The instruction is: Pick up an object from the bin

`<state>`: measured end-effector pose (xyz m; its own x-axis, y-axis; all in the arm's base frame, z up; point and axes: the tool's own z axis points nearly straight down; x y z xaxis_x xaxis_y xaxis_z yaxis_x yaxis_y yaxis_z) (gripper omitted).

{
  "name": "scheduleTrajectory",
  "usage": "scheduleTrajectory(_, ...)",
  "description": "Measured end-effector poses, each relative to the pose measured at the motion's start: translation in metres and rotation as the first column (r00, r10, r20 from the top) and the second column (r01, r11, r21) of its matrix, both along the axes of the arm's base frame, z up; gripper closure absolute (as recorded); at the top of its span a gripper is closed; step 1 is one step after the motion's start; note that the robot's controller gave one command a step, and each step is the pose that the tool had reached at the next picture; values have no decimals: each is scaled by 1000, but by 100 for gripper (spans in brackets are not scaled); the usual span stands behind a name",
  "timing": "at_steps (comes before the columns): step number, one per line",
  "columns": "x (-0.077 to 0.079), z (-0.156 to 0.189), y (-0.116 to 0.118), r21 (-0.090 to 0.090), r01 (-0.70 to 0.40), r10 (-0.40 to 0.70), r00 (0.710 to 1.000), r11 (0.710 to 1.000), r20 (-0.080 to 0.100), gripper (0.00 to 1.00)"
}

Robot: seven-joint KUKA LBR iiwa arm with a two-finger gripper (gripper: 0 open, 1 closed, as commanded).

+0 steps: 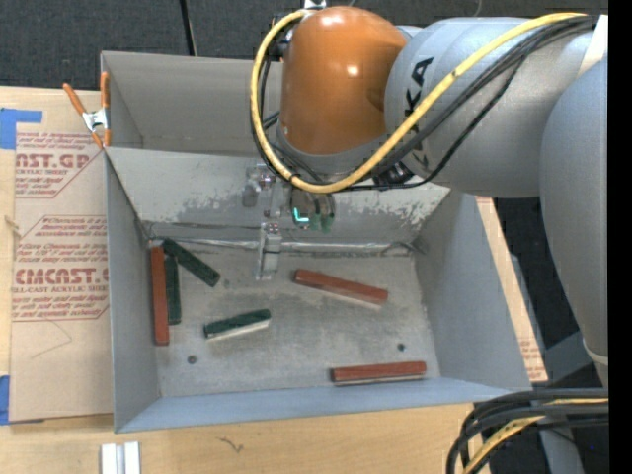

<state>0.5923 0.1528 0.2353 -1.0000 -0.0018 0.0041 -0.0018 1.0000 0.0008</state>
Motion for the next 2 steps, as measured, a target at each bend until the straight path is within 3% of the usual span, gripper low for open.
scheduleTrajectory(1, -41, -105, -36, -1, -200, 200, 980, 980, -2, 0)
scheduleTrajectory(2, -67, -169, -16, 0, -69, 69, 998, 998, -2, 0)
